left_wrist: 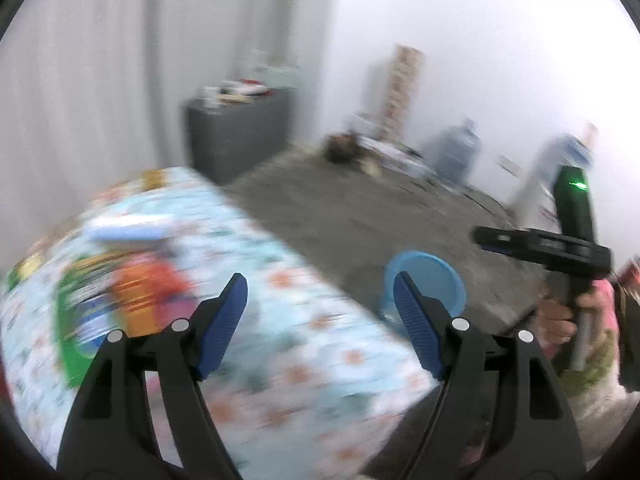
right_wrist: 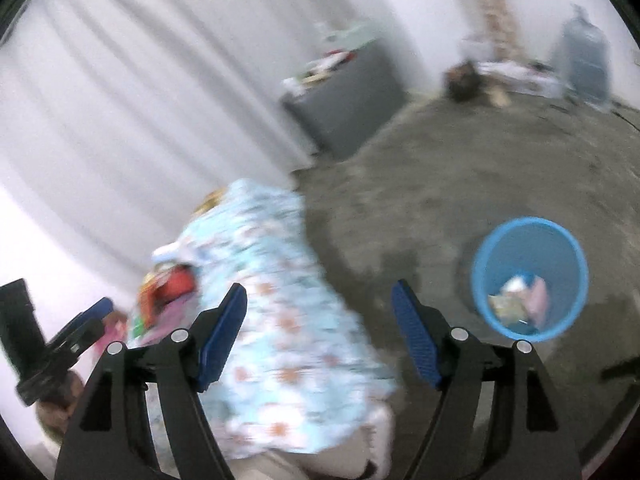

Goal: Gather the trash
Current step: 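Grasp the green chip bag with the left gripper while the right grasps the white box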

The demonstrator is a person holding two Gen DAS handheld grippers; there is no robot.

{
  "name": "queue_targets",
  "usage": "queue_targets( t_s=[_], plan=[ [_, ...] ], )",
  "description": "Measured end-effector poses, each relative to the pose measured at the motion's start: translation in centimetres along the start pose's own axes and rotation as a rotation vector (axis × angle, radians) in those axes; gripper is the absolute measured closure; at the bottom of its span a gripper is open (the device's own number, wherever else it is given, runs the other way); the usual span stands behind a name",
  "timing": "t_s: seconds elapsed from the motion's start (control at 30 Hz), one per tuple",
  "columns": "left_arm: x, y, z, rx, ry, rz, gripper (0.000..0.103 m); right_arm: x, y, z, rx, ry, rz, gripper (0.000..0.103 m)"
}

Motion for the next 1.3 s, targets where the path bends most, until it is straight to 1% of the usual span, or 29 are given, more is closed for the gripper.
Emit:
queue_targets(
  t_s=[0.1,0.27,0.33,0.37,0.4,0.5,0.57,0.63,0.7,0.77,0.83,0.87,0.97,1.03,1.13,1.23,1.3],
  plan=[
    [-0.6,-3.2,5.9,0.057,-0.122,-0.052,0.032,0.6,2.1,4.7,0.059,-0.088,0.035,0.03],
    [-1.6,-6.6,14.4,0.121,-0.287,-0.114,0.032,1.8,5.8,10.8,0.114,-0.197,0.108,0.03],
    [-2.3,-7.3,17.1,0.128,-0.341,-0.123,0.031,2.7,7.8,13.0,0.178,-0.209,0.156,0.03],
    [-2.7,-7.3,17.6,0.129,-0.355,-0.125,0.03,3.2,9.0,14.3,0.192,-0.221,0.175,0.03],
    [-3.0,-7.2,18.7,0.128,-0.376,-0.126,0.03,3.4,9.9,15.2,0.188,-0.241,0.186,0.03],
    [-3.8,-5.9,21.0,0.117,-0.416,-0.108,0.029,4.3,13.2,18.8,0.145,-0.333,0.227,0.03],
    [-4.7,-5.1,22.5,0.104,-0.446,-0.094,0.029,4.8,15.7,21.3,0.135,-0.397,0.258,0.03],
    [-5.6,-4.4,23.7,0.095,-0.461,-0.089,0.029,5.1,17.8,23.3,0.142,-0.436,0.271,0.03],
    [-6.7,-3.7,25.0,0.111,-0.47,-0.089,0.029,5.5,20.2,25.1,0.173,-0.457,0.29,0.03],
    [-7.5,-3.1,26.1,0.116,-0.496,-0.084,0.029,5.8,22.1,26.3,0.154,-0.488,0.302,0.03],
    [-8.3,-2.7,27.4,0.085,-0.551,-0.088,0.029,6.2,24.2,27.9,0.074,-0.572,0.285,0.03],
    [-8.5,-2.7,27.9,0.069,-0.574,-0.092,0.029,6.4,24.7,28.3,0.05,-0.601,0.283,0.03],
    [-9.1,-2.8,29.1,0.011,-0.626,-0.114,0.029,6.4,27.6,30.1,-0.032,-0.725,0.309,0.03],
    [-9.4,-2.7,29.5,-0.015,-0.637,-0.123,0.029,6.2,29.1,30.8,-0.068,-0.774,0.328,0.03],
    [-9.4,-2.9,29.9,-0.069,-0.648,-0.137,0.029,5.7,31.3,31.2,-0.102,-0.81,0.375,0.03],
    [-9.4,-3.1,30.2,-0.132,-0.666,-0.156,0.029,5.5,32.3,31.5,-0.132,-0.826,0.364,0.03],
    [-9.4,-3.2,30.4,-0.18,-0.682,-0.168,0.029,5.4,33.2,31.4,-0.14,-0.818,0.369,0.033]
  ],
)
Point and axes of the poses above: each gripper's, at about its wrist camera, not at the fingertips, and y roughly the way its jaws point, z to its left, x to its top, the point moved 2 cm from there along y, roughly the way its jaws point, and after that the axes turned 6 degrees about -y, right-handed, at the moved point
